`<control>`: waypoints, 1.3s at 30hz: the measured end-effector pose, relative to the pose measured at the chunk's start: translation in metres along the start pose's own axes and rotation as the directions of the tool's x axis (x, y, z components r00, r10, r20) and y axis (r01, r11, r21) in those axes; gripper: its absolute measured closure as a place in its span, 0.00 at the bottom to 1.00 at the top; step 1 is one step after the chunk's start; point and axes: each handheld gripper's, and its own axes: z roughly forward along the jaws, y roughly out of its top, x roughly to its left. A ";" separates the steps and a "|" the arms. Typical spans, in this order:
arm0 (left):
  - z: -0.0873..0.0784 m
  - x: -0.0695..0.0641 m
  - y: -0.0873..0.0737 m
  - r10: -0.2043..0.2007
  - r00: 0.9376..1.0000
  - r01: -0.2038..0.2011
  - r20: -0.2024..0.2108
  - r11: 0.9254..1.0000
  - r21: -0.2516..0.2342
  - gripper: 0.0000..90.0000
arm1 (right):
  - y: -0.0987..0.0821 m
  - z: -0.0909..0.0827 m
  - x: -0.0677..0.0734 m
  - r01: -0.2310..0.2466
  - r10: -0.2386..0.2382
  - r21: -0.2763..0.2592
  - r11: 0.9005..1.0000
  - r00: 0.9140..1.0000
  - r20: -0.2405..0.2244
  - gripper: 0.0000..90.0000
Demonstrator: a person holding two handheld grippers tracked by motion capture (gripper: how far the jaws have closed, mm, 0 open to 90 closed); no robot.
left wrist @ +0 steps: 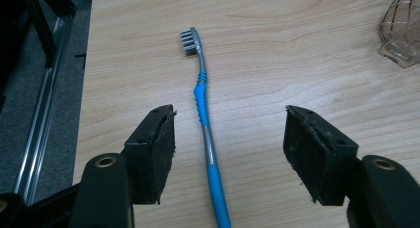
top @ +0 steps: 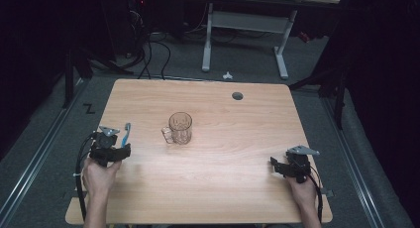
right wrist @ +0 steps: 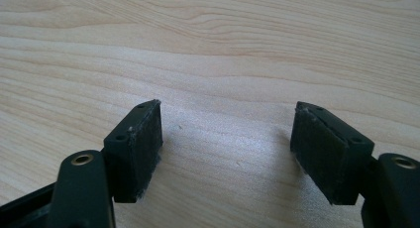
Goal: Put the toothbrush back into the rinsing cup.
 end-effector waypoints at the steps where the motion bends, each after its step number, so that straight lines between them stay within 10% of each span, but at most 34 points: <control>1: 0.000 0.000 0.000 0.000 1.000 0.000 0.000 1.000 0.000 0.42 | 0.000 0.000 0.000 0.000 0.000 0.000 1.000 1.000 0.000 0.32; 39: 0.022 0.017 0.018 -0.012 0.999 0.015 -0.037 0.997 0.078 0.44 | 0.000 0.000 0.000 -0.001 0.001 0.001 1.000 1.000 0.001 0.32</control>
